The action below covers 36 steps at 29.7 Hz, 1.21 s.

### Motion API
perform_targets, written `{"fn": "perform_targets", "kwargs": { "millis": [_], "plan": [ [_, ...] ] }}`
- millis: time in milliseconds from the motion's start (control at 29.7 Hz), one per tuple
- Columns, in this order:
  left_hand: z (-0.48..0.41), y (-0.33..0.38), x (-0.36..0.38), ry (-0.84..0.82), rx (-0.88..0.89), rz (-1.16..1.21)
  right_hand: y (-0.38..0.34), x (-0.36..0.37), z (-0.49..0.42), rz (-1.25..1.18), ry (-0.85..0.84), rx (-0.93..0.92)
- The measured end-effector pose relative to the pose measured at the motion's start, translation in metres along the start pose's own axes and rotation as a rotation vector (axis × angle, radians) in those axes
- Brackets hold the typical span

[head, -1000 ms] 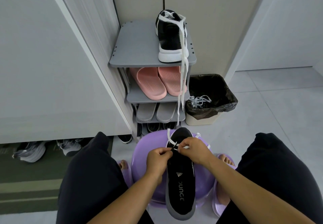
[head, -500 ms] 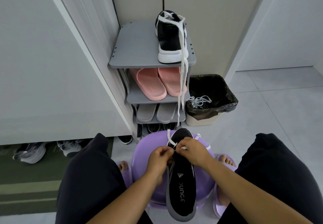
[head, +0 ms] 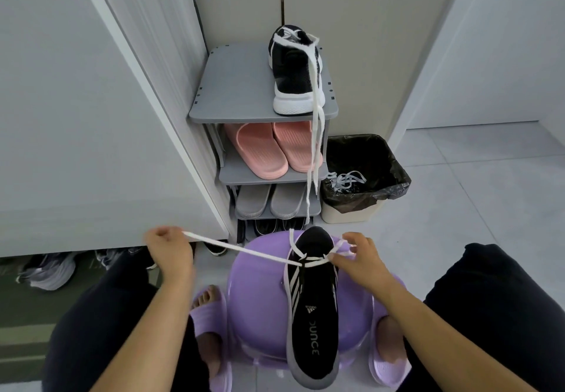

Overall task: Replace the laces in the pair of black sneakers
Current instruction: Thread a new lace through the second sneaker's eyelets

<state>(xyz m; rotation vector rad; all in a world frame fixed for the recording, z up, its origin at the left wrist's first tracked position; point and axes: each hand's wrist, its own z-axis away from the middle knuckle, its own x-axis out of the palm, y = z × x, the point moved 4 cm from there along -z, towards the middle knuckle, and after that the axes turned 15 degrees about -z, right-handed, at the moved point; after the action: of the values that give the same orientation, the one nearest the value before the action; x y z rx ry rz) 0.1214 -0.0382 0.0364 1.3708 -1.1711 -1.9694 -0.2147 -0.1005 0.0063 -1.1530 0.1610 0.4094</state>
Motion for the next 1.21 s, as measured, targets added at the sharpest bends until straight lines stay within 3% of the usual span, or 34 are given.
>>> {"fn": "perform_targets", "kwargs": {
  "millis": [67, 135, 202, 270, 405, 539, 607, 674, 742, 843, 910, 978, 1079, 1214],
  "plan": [
    [0.014, 0.003, 0.002, -0.011, 0.406, -0.433, 0.009, -0.009, -0.002, -0.066, 0.082, 0.116],
    [0.056, -0.001, 0.029, -0.297, 0.709, -0.570, 0.013, -0.009, 0.000, -0.135, 0.074, 0.229],
    [0.105, -0.011, 0.057, -0.775, 0.699, -0.522, 0.012, -0.001, 0.008, -0.336, 0.014, 0.356],
    [0.139, -0.017, 0.077, -1.006, 0.651, -0.530, 0.006, 0.012, 0.019, -0.505, -0.064, 0.432],
    [0.138, -0.010, 0.089, -0.917, 0.617, -0.620, 0.008, 0.031, 0.028, -0.536, -0.102, 0.367],
    [0.128, -0.005, 0.088, -0.969, 0.650, -0.683, 0.010, 0.033, 0.029, -0.575, -0.059, 0.301],
    [0.123, -0.007, 0.081, -1.105, 0.475, -0.517, 0.011, 0.033, 0.028, -0.622, -0.079, 0.254],
    [0.098, -0.009, 0.064, -1.105, 0.247, -0.445, 0.011, 0.032, 0.027, -0.641, -0.090, 0.230],
    [0.043, -0.020, 0.039, -0.907, 0.135, -0.612, 0.012, 0.029, 0.026, -0.652, -0.084, 0.225],
    [-0.024, -0.039, -0.003, -0.636, 0.262, -1.311, 0.012, 0.029, 0.026, -0.688, -0.103, 0.246],
    [-0.020, -0.043, -0.004, -0.543, 0.379, -1.505, 0.015, 0.030, 0.024, -0.712, -0.094, 0.257],
    [0.021, -0.035, 0.016, -0.550, 0.559, -1.284, 0.016, 0.031, 0.022, -0.724, -0.100, 0.254],
    [0.103, -0.015, 0.058, -0.852, 0.701, -0.721, 0.013, 0.032, 0.023, -0.728, -0.098, 0.243],
    [0.140, -0.009, 0.088, -0.940, 0.661, -0.718, 0.013, 0.033, 0.022, -0.686, -0.077, 0.213]
  ]
}}
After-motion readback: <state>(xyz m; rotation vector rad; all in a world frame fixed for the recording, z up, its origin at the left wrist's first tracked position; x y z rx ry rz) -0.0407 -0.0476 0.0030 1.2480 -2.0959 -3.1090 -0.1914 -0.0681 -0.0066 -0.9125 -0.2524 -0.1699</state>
